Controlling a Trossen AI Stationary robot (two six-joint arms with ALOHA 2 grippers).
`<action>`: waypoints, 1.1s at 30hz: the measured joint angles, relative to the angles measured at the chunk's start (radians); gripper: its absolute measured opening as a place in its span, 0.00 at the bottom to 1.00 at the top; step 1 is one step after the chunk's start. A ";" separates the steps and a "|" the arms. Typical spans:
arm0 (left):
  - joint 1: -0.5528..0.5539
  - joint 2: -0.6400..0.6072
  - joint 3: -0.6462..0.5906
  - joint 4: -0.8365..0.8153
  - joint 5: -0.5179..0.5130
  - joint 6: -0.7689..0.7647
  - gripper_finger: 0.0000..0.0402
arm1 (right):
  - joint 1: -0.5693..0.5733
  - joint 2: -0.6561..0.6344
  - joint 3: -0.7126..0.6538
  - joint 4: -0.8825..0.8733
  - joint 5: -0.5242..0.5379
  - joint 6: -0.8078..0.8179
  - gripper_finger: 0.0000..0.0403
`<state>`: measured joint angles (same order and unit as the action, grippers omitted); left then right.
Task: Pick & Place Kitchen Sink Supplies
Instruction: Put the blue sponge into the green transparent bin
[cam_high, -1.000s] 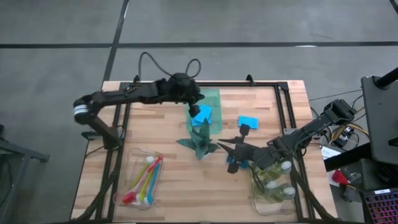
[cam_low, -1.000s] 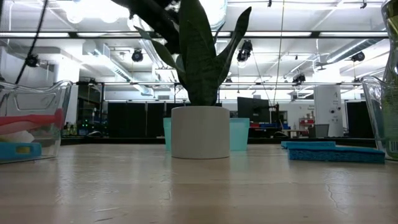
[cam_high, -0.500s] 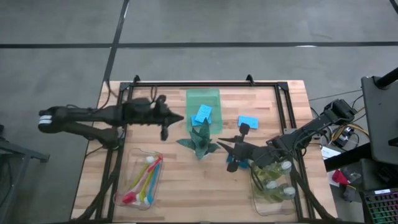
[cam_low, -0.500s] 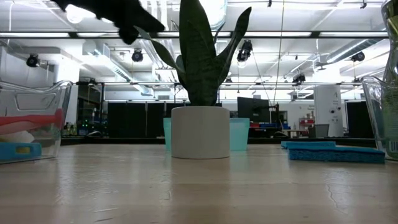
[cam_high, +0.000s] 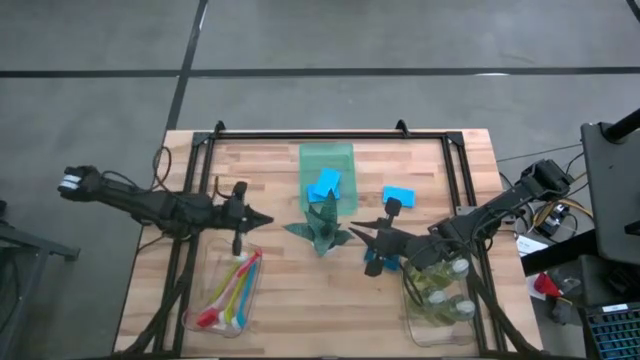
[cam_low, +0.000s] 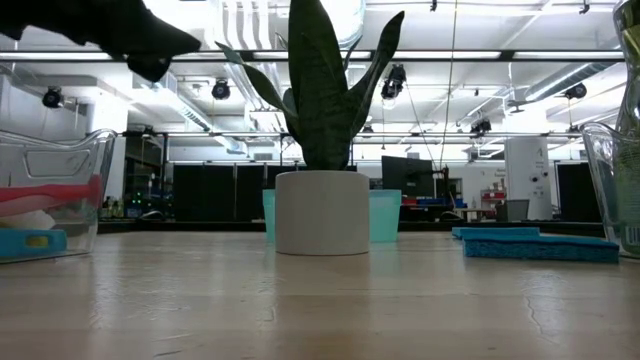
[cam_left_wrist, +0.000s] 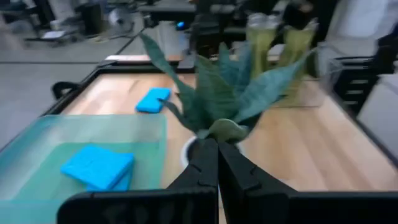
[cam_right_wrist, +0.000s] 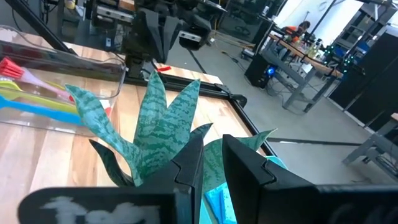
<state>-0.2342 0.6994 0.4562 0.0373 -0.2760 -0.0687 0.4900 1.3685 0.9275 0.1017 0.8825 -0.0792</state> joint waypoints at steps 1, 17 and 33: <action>0.000 -0.023 -0.013 0.002 0.016 0.006 0.00 | 0.000 0.000 0.000 0.000 0.000 -0.002 0.14; 0.004 -0.425 -0.225 -0.012 0.093 0.015 0.00 | -0.005 0.000 -0.001 -0.016 0.000 0.021 0.14; 0.005 -0.652 -0.356 -0.043 0.127 -0.006 0.00 | -0.006 0.000 -0.001 -0.016 0.000 0.021 0.14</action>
<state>-0.2295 0.0474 0.1002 -0.0059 -0.1488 -0.0749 0.4835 1.3685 0.9263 0.0853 0.8829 -0.0585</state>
